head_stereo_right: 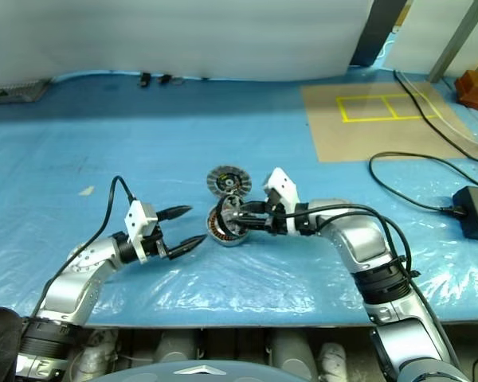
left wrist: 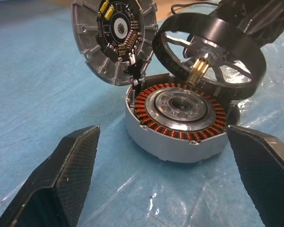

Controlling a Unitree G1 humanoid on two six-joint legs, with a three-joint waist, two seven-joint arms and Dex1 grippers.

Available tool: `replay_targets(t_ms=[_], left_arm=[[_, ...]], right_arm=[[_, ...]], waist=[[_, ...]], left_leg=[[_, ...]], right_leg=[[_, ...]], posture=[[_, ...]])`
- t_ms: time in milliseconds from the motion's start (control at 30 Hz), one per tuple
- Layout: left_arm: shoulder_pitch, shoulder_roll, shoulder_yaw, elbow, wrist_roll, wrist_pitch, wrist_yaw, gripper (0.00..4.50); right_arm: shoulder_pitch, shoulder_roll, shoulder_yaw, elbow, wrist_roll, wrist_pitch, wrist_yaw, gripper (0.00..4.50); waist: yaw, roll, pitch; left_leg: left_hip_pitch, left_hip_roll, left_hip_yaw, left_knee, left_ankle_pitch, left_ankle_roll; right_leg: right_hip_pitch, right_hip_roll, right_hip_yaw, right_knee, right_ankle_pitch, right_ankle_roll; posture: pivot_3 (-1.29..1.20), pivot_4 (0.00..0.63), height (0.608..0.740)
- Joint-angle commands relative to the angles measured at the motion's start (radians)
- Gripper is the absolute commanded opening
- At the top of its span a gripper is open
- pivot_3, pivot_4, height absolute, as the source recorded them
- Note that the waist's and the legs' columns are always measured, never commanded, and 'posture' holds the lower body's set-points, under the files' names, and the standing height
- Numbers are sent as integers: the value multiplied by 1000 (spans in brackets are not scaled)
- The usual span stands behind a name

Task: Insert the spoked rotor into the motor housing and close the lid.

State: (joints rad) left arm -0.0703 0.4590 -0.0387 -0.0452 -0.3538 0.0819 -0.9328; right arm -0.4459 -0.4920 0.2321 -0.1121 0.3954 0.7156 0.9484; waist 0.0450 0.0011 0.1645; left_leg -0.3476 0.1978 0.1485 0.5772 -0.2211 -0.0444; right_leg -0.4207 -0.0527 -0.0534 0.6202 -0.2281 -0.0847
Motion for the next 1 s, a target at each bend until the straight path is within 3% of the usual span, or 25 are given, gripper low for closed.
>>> replay_targets(t_ms=[33,133,233,333,533,800,1000], left_arm=[[-3,3,13,-4,-4,-29,-9,4500],[-3,4,13,3,-3,-34,-11,4500],[-4,7,15,11,-2,-40,-14,4500],[-5,7,14,21,-1,-46,-17,4500],[-10,6,14,32,0,-53,-22,4500],[-9,6,14,34,0,-55,-24,4500],[-8,14,23,30,-4,-53,-23,4500]], right_arm=[[0,7,-16,-1,10,3,-9,3546],[-2,16,-50,-6,47,17,-8,4461],[-3,12,-65,-8,55,17,-4,4461],[-6,18,-86,-6,69,21,-12,3850],[-6,27,-98,-18,79,27,-20,1739],[-8,34,-103,-31,102,36,-29,1739],[-45,13,-24,-50,37,20,-28,1739]], waist=[[0,0,0],[0,0,0],[0,0,0],[-1,0,0],[-1,0,0],[0,0,0],[-2,0,0]], left_leg=[[0,0,0,0,0,0],[0,0,0,0,0,0],[0,0,0,0,0,0],[0,0,0,0,0,0],[0,0,0,0,0,0],[0,0,0,0,0,0],[0,0,0,0,0,0]], right_leg=[[0,0,0,0,0,0],[0,0,0,0,0,0],[0,0,0,0,0,0],[0,0,0,0,0,0],[0,0,0,0,0,0],[0,0,0,0,0,0],[0,0,0,0,0,0]], posture=[[0,150,740],[0,150,740],[0,150,740],[0,150,740],[0,150,740],[0,150,740],[0,150,740]])
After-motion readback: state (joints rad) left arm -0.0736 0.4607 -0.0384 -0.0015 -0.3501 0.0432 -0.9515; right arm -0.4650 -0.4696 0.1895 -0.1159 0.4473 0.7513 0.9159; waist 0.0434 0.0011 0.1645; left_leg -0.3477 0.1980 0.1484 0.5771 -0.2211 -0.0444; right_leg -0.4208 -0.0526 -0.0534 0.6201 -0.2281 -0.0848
